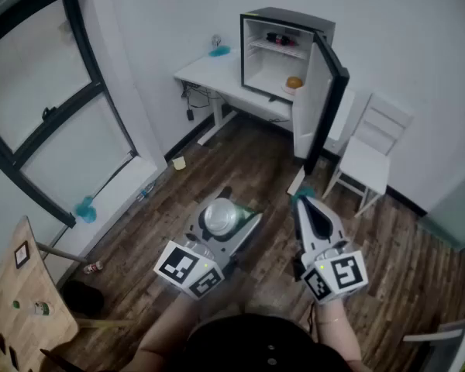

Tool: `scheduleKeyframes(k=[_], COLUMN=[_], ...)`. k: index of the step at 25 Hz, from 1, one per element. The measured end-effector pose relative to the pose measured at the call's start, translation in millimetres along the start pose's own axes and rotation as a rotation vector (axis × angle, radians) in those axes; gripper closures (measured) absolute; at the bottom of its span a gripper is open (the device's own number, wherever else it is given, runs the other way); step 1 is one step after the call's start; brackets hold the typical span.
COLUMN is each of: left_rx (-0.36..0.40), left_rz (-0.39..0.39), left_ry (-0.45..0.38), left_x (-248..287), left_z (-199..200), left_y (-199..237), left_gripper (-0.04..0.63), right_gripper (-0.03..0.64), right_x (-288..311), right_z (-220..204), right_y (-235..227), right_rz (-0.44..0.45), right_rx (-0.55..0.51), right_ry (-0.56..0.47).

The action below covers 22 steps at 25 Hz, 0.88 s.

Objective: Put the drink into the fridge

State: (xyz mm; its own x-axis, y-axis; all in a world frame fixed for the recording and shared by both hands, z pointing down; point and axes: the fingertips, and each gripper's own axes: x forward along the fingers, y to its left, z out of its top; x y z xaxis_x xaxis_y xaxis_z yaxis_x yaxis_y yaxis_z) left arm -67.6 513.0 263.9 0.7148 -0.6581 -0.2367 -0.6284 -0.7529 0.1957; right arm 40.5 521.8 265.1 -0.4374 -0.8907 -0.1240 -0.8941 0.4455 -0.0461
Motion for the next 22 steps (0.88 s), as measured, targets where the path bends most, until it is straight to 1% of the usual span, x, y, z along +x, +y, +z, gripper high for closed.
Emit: scheduleKeyframes(k=[5,12,18,22], left_rx=[0.015,-0.008,-0.04,-0.046], left_rz=[-0.014,-0.024,-0.025,-0.005], left_ry=[-0.005,0.01,0.036,0.035], left_x=[10,14,20,29], left_z=[0,-7,-18,-21], left_y=[-1,0,1,3], left_gripper=[0.249,0.249,0.249,0.249], right_gripper=[0.609,0.609,0.609,0.609], right_x=[9,17,19,27], right_z=[0,-9,-4,-14], right_y=[-4,4,-7,-12], right_rz=[0.002,0.019,0.0,0.014], right_rx=[-0.016,-0.013,0.085,0.081], right_ry=[0.003,0.029,-0.058,-0.011])
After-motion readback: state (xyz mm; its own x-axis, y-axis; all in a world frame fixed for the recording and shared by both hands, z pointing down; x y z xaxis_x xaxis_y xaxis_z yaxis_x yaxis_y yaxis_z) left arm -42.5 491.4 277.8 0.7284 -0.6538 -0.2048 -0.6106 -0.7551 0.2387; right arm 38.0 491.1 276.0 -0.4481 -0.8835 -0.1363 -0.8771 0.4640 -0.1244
